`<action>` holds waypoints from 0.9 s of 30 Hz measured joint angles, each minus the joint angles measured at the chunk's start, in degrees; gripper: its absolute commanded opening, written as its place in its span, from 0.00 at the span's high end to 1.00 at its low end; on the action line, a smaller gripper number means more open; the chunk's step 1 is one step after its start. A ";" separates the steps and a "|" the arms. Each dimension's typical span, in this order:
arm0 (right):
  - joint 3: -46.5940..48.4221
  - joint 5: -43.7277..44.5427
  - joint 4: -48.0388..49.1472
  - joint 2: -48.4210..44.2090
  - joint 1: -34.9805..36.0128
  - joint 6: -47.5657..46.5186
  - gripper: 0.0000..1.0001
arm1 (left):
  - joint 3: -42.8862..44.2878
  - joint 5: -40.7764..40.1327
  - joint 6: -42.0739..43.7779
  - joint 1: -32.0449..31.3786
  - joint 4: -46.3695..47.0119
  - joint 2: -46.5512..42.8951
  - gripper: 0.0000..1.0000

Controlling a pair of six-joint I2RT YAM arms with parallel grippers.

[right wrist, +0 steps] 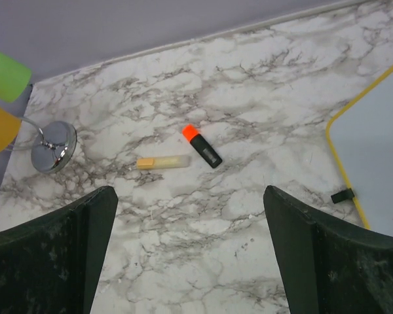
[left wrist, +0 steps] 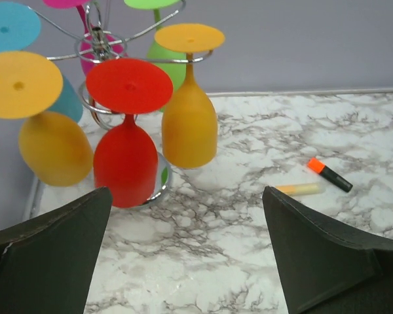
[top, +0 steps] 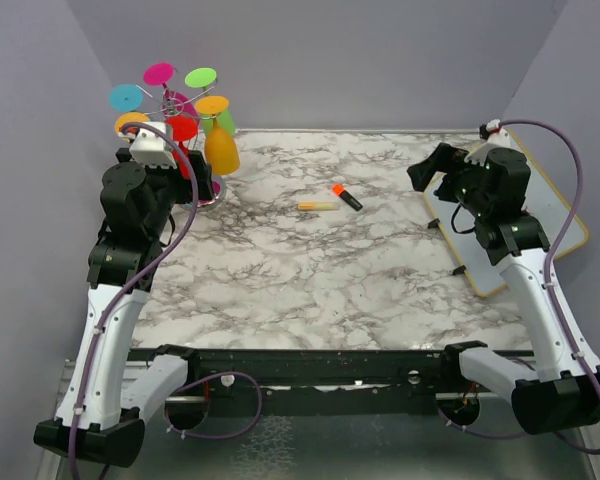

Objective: Take the wine glass off the wine glass rack
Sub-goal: Move the wine rack to the center of the board.

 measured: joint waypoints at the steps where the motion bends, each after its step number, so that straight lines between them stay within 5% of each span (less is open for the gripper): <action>1: -0.74 0.02 -0.31 -0.11 -0.02 0.57 0.00 | -0.68 0.72 -0.70 -0.02 -0.68 -0.55 0.01; 11: -10.10 -0.52 -1.68 -2.69 0.00 5.27 0.00 | -2.51 4.81 -5.75 -0.02 -8.39 0.31 0.01; 27: -12.90 -9.07 2.27 -5.18 -0.02 3.26 0.00 | 36.33 3.17 -5.03 0.02 -14.27 26.62 0.07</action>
